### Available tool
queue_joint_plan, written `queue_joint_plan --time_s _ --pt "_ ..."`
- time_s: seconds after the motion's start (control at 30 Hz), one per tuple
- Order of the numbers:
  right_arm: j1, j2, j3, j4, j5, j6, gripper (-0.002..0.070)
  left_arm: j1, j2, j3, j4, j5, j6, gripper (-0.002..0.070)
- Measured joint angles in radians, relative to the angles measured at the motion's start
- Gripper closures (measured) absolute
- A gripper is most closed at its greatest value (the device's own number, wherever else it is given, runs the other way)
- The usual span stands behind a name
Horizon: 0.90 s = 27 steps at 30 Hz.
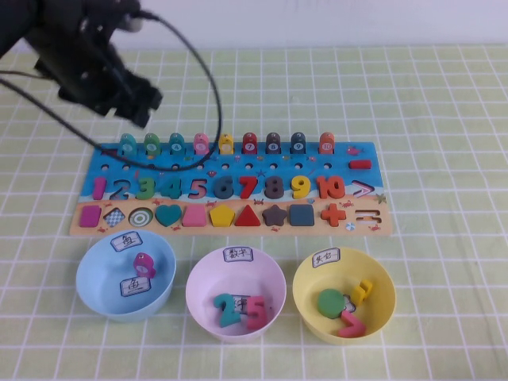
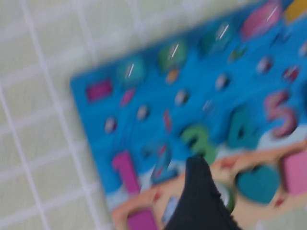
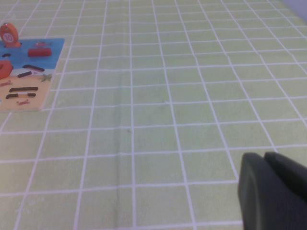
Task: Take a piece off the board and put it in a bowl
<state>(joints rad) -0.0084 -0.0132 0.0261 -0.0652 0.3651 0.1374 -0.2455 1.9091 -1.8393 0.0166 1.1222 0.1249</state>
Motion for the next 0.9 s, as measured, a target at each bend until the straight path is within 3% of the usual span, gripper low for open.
queue_joint_plan --time_s 0.23,0.6,0.9 --pt "0.0 0.0 0.0 0.0 0.0 0.0 0.0694 -0.064 0.108 -0.177 0.036 0.059 -0.008 0.0258" --pt "0.0 0.0 0.0 0.0 0.0 0.0 0.0694 -0.065 0.18 -0.204 0.089 0.084 -0.05 0.0258" --pt "0.0 0.0 0.0 0.0 0.0 0.0 0.0694 -0.065 0.185 -0.204 0.08 -0.022 -0.096 0.0258"
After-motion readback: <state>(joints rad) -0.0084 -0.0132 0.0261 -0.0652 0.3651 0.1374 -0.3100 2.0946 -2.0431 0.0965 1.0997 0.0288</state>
